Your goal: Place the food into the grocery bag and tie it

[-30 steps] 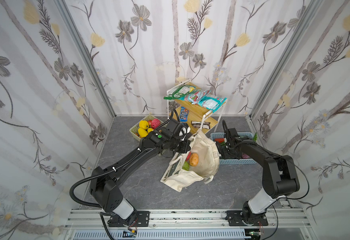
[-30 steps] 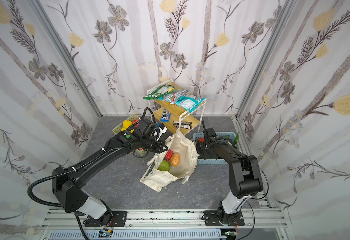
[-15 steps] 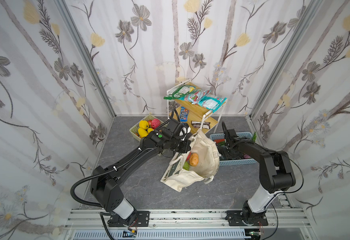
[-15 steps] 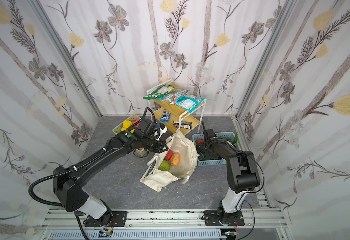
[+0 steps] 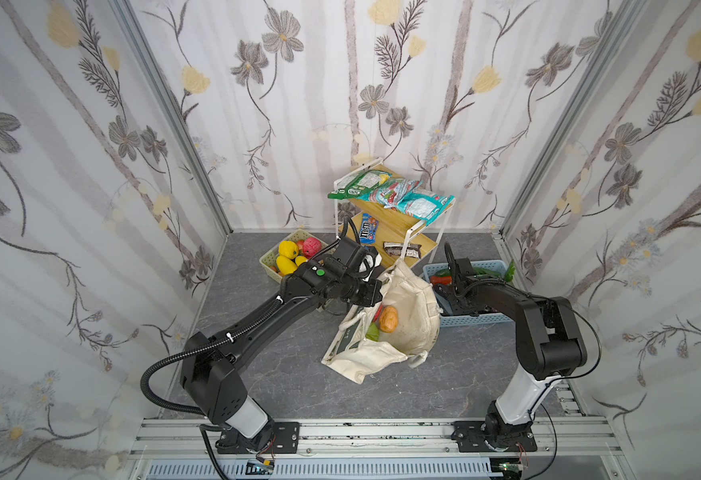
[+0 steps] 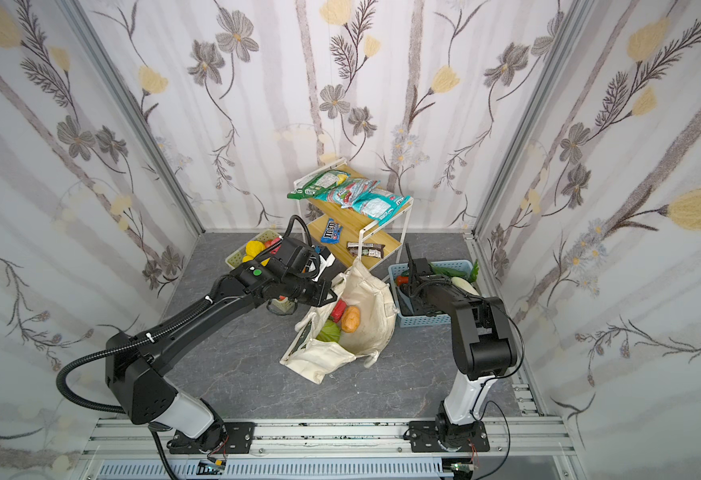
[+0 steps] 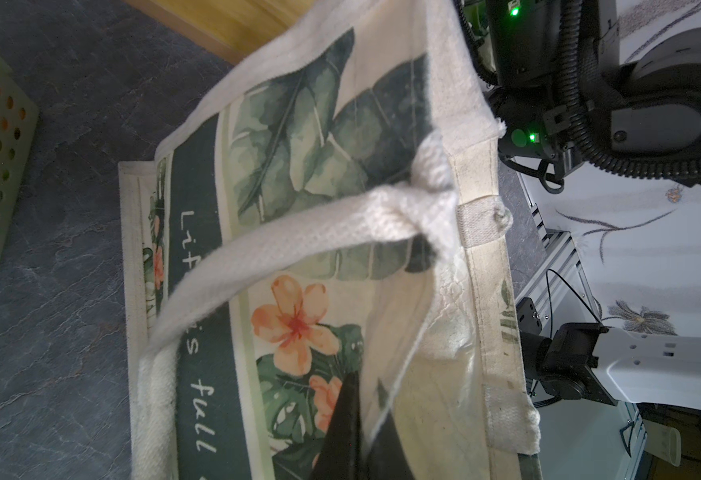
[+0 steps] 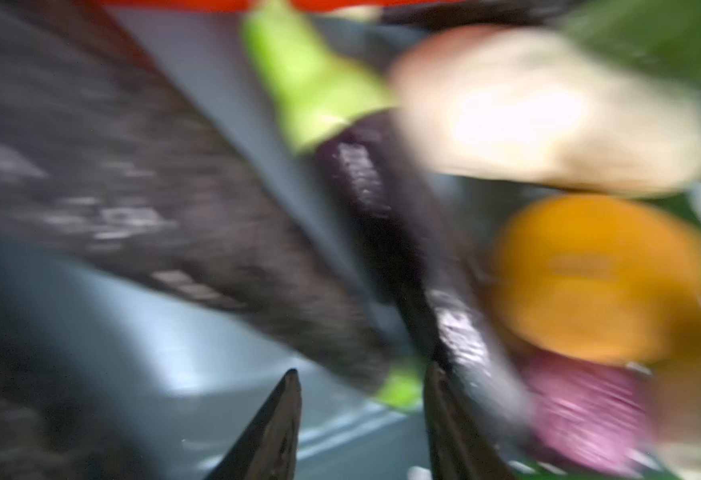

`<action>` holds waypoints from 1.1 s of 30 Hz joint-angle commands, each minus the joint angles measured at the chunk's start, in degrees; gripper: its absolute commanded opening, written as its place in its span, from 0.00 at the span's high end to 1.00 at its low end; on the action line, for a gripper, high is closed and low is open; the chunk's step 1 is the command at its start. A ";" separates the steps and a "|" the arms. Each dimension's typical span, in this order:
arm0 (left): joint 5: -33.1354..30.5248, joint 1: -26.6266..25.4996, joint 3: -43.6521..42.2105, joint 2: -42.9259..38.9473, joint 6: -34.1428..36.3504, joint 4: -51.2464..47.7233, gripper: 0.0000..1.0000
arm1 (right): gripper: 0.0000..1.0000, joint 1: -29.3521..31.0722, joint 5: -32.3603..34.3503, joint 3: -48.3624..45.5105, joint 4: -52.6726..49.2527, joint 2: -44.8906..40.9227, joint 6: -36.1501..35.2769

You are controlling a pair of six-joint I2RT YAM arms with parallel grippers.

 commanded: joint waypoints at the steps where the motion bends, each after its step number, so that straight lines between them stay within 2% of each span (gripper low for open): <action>1: -0.46 0.03 -0.20 -0.35 -0.35 0.51 1.00 | 0.59 0.00 -6.72 -0.05 0.57 -0.75 0.86; 7: -0.63 0.02 -0.42 -0.43 -0.53 0.60 1.00 | 0.61 -0.09 -8.95 -0.05 -0.11 -3.95 2.46; 10: -0.53 0.03 -0.42 -0.39 -0.71 0.76 1.00 | 0.65 -0.39 -10.14 -0.09 -0.72 -5.59 3.74; 13: -0.64 -0.01 -0.42 -0.51 -0.79 0.86 1.00 | 0.62 -0.99 -11.29 -0.69 -1.28 -7.42 6.87; 18: -0.70 0.03 -1.87 -0.85 -0.86 1.29 1.00 | 0.44 -3.63 -12.73 -3.74 0.00 -12.44 19.76; 21: -0.68 0.03 -2.31 -0.86 -0.93 1.71 1.00 | 0.42 -4.70 -14.93 -7.19 3.12 -16.11 28.48; 24: -0.41 0.03 -2.81 -0.90 -1.14 2.60 1.00 | 0.44 -5.70 -16.86 -9.49 5.98 -18.53 35.02; 28: -0.12 0.07 -3.26 -1.14 -1.06 2.82 1.00 | 0.44 -6.46 -15.30 -8.05 3.99 -18.29 37.47; 33: -0.68 0.03 -4.43 -2.27 -0.71 2.68 1.00 | 0.44 -8.76 -16.03 -8.12 2.17 -19.19 37.11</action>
